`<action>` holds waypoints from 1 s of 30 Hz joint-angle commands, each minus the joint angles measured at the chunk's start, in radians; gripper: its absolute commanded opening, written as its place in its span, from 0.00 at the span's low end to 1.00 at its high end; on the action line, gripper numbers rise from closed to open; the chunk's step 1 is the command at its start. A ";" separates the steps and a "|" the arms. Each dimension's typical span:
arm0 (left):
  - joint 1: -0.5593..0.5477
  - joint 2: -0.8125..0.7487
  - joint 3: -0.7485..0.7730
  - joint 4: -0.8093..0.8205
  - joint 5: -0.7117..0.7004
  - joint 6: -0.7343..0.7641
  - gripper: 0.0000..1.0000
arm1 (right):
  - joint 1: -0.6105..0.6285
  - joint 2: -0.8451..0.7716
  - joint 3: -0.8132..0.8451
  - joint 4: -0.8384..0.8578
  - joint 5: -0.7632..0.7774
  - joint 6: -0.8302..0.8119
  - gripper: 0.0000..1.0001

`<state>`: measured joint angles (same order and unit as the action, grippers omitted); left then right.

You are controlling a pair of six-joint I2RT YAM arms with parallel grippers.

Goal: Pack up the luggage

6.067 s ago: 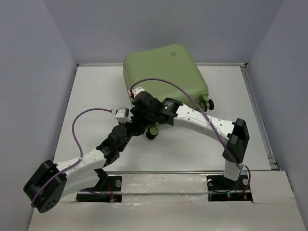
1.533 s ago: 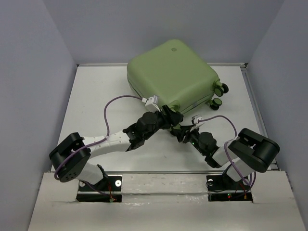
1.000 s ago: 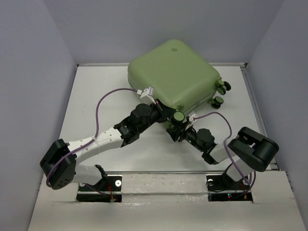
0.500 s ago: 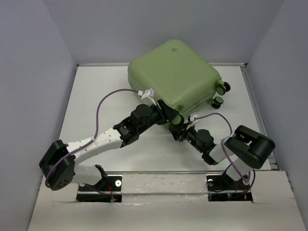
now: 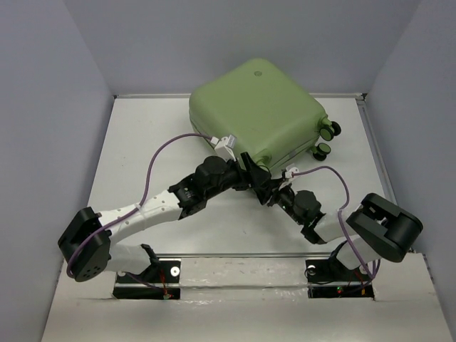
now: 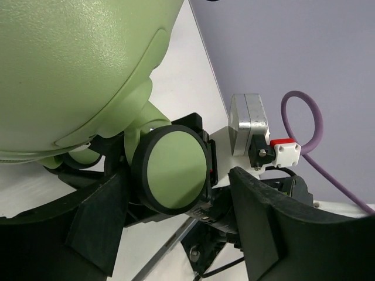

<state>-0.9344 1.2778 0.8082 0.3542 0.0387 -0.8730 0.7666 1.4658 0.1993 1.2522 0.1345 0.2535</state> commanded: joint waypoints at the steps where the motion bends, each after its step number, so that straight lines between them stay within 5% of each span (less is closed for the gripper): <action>1: -0.009 -0.005 0.034 -0.004 0.084 0.015 0.76 | -0.003 -0.035 0.035 0.101 0.042 -0.030 0.50; 9: -0.011 -0.168 0.036 -0.236 -0.105 0.083 0.87 | -0.003 -0.212 -0.038 -0.220 0.079 0.058 0.64; 15: -0.040 -0.216 0.032 -0.343 -0.093 0.074 0.91 | -0.003 -0.387 -0.038 -0.460 0.119 0.119 0.68; 30: -0.099 -0.029 0.144 -0.193 -0.080 0.045 0.88 | -0.003 -0.656 -0.049 -0.717 0.171 0.184 0.62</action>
<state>-1.0325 1.2221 0.8898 0.0776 -0.0322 -0.8268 0.7666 0.8356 0.1501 0.5709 0.2852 0.4198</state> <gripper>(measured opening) 0.890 0.624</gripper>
